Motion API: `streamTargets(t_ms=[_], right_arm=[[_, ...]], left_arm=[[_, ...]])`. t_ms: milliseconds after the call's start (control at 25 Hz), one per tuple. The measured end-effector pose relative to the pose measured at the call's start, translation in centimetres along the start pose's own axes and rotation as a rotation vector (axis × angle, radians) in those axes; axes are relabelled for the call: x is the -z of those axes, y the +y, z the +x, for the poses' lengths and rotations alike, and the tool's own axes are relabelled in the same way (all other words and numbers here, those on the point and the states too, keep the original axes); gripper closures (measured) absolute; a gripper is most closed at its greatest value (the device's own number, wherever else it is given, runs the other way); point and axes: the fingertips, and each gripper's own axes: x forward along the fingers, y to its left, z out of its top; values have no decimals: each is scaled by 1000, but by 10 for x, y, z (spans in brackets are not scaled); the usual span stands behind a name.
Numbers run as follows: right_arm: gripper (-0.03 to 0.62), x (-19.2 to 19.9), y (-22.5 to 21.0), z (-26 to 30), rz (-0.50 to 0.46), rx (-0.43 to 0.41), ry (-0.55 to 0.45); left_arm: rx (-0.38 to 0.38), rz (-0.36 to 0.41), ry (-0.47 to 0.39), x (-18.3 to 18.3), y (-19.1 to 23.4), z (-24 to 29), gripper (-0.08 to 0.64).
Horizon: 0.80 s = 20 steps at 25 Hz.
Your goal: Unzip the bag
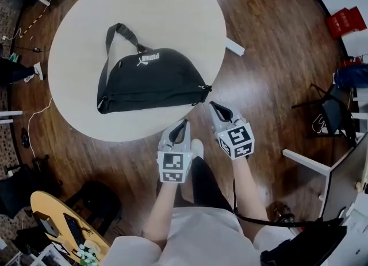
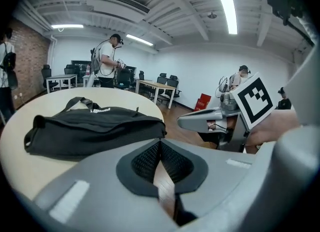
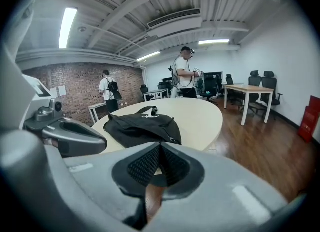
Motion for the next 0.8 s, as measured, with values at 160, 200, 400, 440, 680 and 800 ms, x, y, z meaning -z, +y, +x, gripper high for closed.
streamTargets(t_ms=[160,200,400,440,680,800], right_arm=[[579,15,-7,15,21,10,32],[553,17,-9,18,26,15,35],[505,25,-11,33,40,15,45],[499,26,-12,36,44,14,44],[499,25,-15,50,54,-6,27],[499,26,-15,53,42,-58,20]], left_arm=[[21,-10,39,17,4,15,543],[25,-11,46,20,5,18,543],[33,-16,61,27,7,27,543],[35,-14,63,28,7,29,543],[39,-3,79,34,8,39,543],[46,-3,85,35,9,45,543]])
